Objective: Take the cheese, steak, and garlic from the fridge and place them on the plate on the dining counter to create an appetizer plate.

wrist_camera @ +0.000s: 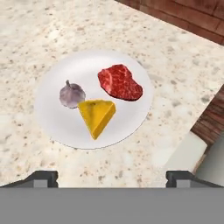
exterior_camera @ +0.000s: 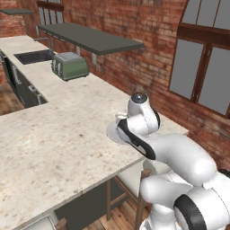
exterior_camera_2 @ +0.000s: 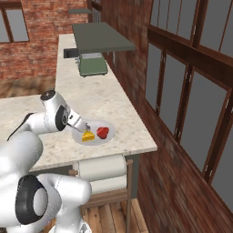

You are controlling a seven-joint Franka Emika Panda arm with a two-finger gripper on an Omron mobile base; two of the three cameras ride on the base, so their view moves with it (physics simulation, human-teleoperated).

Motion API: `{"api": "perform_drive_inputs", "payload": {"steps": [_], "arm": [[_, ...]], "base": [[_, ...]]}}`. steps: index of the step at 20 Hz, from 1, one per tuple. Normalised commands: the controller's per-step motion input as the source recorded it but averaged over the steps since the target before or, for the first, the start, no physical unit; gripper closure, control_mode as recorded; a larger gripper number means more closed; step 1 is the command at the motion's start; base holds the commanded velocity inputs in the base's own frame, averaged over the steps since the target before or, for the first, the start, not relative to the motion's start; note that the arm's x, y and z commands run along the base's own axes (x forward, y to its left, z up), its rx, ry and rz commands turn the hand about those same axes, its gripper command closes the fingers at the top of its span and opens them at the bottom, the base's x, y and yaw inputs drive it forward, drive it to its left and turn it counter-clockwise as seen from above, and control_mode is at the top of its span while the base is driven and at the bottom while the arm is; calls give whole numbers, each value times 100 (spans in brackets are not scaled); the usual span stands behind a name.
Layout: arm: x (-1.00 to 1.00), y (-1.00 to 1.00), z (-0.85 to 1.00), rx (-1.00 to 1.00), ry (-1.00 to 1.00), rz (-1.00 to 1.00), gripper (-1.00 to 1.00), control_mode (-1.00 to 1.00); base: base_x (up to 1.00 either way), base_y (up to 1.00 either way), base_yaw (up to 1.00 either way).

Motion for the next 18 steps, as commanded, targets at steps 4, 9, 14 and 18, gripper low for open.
{"api": "perform_drive_inputs", "payload": {"steps": [4,9,14,18], "arm": [[-100,-4,100,0,-24,4,-100,-100],[-96,-6,100,0,-31,9,-100,-100],[-99,-2,100,0,-21,5,-100,-100],[-98,0,100,0,-13,1,-100,-100]], "base": [[0,0,0],[0,0,0],[0,0,0],[0,0,0]]}}
